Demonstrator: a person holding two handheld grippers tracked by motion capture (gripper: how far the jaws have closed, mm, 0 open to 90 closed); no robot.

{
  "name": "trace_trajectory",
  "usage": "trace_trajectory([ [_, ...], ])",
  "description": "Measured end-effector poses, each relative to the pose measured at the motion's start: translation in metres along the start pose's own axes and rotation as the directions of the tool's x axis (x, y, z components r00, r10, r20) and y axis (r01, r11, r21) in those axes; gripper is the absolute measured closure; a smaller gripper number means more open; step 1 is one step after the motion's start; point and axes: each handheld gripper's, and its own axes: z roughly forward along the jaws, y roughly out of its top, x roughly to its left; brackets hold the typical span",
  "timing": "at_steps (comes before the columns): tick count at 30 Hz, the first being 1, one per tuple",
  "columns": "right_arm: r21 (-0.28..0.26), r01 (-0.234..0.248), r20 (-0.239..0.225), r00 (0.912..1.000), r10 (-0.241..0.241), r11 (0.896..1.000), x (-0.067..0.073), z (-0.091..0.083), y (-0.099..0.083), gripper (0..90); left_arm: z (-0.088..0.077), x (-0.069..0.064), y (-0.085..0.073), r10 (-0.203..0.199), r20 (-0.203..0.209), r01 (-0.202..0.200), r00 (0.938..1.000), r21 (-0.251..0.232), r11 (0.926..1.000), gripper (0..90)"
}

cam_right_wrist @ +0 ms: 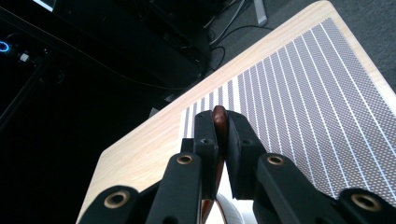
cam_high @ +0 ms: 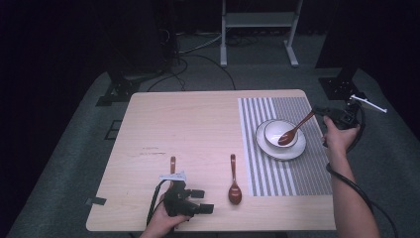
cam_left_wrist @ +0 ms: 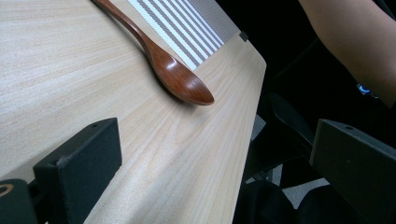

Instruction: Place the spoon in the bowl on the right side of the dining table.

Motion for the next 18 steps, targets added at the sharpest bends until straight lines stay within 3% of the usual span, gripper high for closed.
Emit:
trace_trajectory([
  [18, 0.044, 0.017, 0.0, 0.9999, -0.017, 0.999, -0.011, 0.014, -0.014, 82.1, 0.0, 0.002, 0.001, -0.005, -0.004, 0.005, 1.0, -0.004, 1.0, 0.9],
])
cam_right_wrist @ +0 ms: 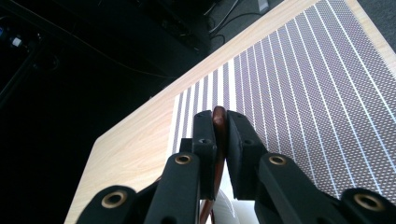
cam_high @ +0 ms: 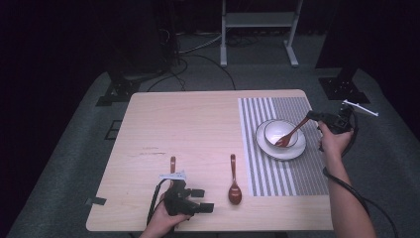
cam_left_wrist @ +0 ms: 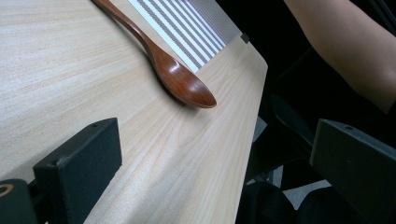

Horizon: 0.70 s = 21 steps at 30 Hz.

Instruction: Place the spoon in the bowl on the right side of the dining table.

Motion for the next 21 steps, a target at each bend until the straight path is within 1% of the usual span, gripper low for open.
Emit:
trace_trajectory([
  [2, 0.006, 0.009, 0.002, 1.0, -0.009, 1.0, -0.001, 0.001, -0.001, 81.2, 0.0, 0.0, 0.0, 0.0, -0.001, 0.0, 1.0, 0.0, 1.0, 0.9],
  [6, 0.012, 0.009, -0.001, 1.0, -0.009, 1.0, -0.003, 0.001, -0.003, 77.7, -0.001, 0.001, 0.0, 0.0, -0.002, 0.0, 1.0, 0.0, 1.0, 0.9],
  [8, 0.017, 0.01, -0.005, 0.9999, -0.01, 1.0, -0.004, 0.001, -0.003, 74.0, -0.002, 0.001, 0.0, -0.001, -0.001, 0.001, 1.0, -0.002, 1.0, 0.9],
  [9, 0.024, 0.011, -0.015, 0.9998, -0.011, 1.0, -0.004, 0.002, -0.004, 72.6, -0.002, 0.001, 0.0, -0.001, -0.002, 0.001, 1.0, -0.003, 1.0, 0.9],
  [16, 0.049, 0.038, -0.027, 0.999, -0.036, 0.998, -0.003, 0.002, -0.007, 60.0, -0.002, 0.001, -0.001, 0.004, -0.002, -0.004, 1.0, -0.001, 1.0, 0.9],
  [21, 0.062, 0.043, -0.037, 0.9985, -0.041, 0.997, -0.004, -0.001, -0.01, 54.4, -0.004, 0.0, -0.001, 0.002, -0.002, -0.002, 1.0, -0.004, 1.0, 0.9],
])
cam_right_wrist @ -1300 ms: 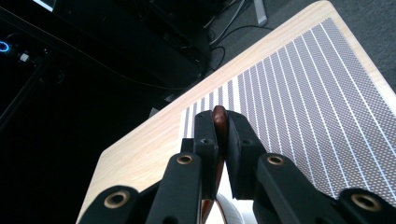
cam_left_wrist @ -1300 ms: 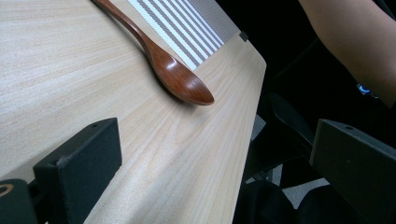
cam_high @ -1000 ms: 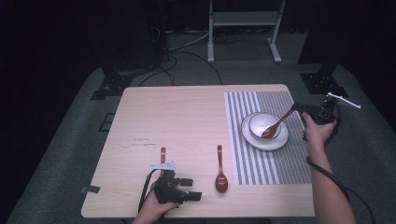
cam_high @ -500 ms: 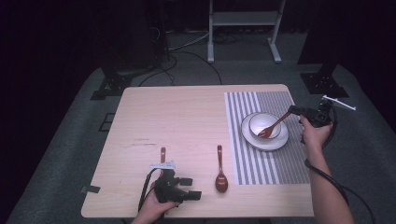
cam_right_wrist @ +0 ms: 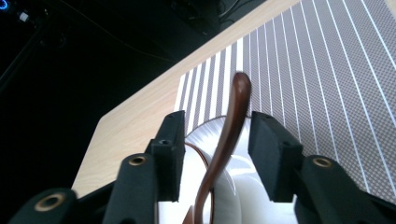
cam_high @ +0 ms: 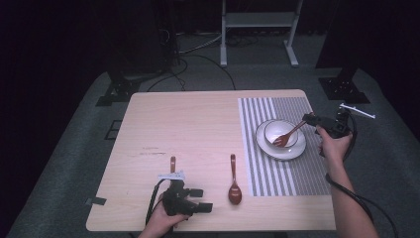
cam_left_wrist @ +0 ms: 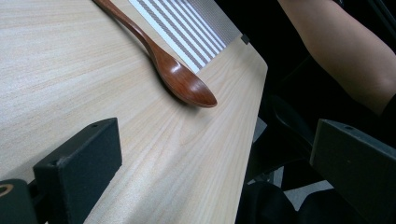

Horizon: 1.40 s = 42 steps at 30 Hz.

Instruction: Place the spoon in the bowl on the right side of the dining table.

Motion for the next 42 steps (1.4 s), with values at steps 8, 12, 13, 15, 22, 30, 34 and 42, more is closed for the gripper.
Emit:
trace_trajectory([
  [8, 0.025, 0.007, -0.01, 0.9999, -0.006, 1.0, -0.005, -0.006, -0.008, 49.5, 0.0, 0.0, 0.0, 0.001, -0.002, -0.001, 1.0, -0.001, 1.0, 0.9],
  [12, 0.031, 0.008, -0.023, 0.9997, -0.008, 0.999, -0.006, -0.01, -0.013, 46.9, 0.001, -0.001, 0.0, 0.001, -0.002, -0.001, 1.0, -0.003, 1.0, 0.9],
  [13, 0.034, 0.013, -0.029, 0.9995, -0.012, 0.999, -0.006, -0.012, -0.015, 46.4, 0.001, -0.001, 0.0, 0.003, -0.002, -0.003, 1.0, -0.001, 1.0, 0.9],
  [15, 0.036, 0.014, -0.035, 0.9993, -0.013, 0.999, -0.006, -0.015, -0.018, 45.5, 0.0, -0.001, 0.0, 0.002, -0.002, -0.002, 1.0, -0.002, 1.0, 0.9],
  [22, 0.053, 0.023, -0.061, 0.998, -0.02, 0.998, -0.005, -0.024, -0.031, 43.7, -0.001, -0.001, 0.0, 0.005, -0.004, -0.005, 1.0, -0.001, 1.0, 0.9],
  [30, 0.066, 0.04, -0.086, 0.9957, -0.034, 0.997, 0.0, -0.03, -0.041, 41.6, -0.001, -0.002, 0.0, 0.002, -0.005, -0.002, 1.0, -0.005, 1.0, 0.9],
  [34, 0.066, 0.039, -0.105, 0.994, -0.032, 0.997, 0.003, -0.031, -0.048, 40.6, -0.001, -0.002, 0.0, 0.002, -0.005, -0.002, 1.0, -0.006, 1.0, 0.9],
  [42, 0.088, 0.06, -0.125, 0.9909, -0.048, 0.994, 0.012, -0.034, -0.061, 39.0, -0.003, -0.003, 0.001, 0.003, -0.004, -0.003, 1.0, -0.012, 0.9999, 0.9],
])
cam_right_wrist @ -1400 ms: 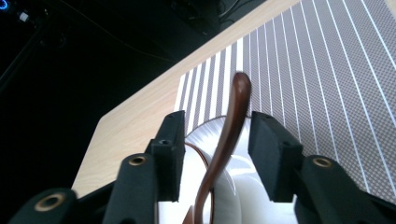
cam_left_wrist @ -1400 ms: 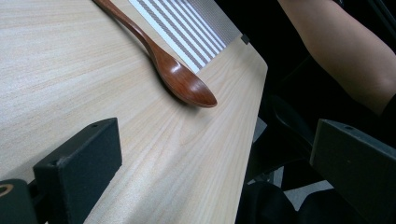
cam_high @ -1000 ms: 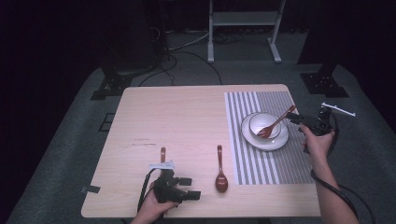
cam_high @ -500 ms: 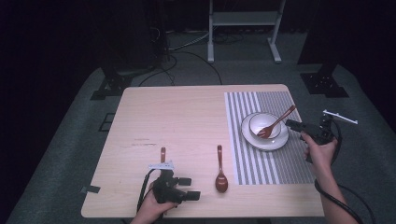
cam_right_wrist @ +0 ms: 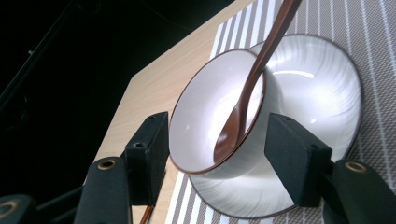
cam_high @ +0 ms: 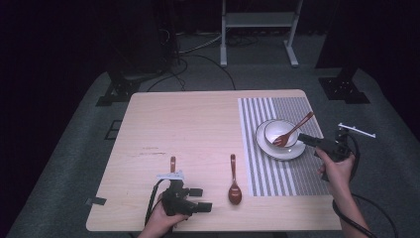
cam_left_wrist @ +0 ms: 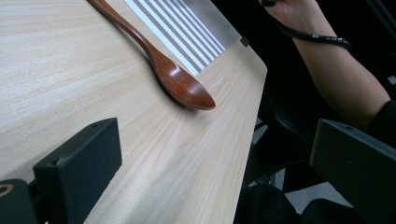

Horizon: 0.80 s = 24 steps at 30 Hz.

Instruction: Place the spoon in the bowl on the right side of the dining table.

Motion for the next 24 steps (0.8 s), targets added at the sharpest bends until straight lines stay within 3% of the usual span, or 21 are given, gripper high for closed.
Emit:
trace_trajectory([
  [24, 0.07, 0.063, -0.057, 0.9966, -0.059, 0.996, 0.02, 0.01, -0.035, 37.1, -0.001, -0.002, 0.0, 0.011, -0.01, -0.011, 0.9999, -0.002, 0.9999, 0.9],
])
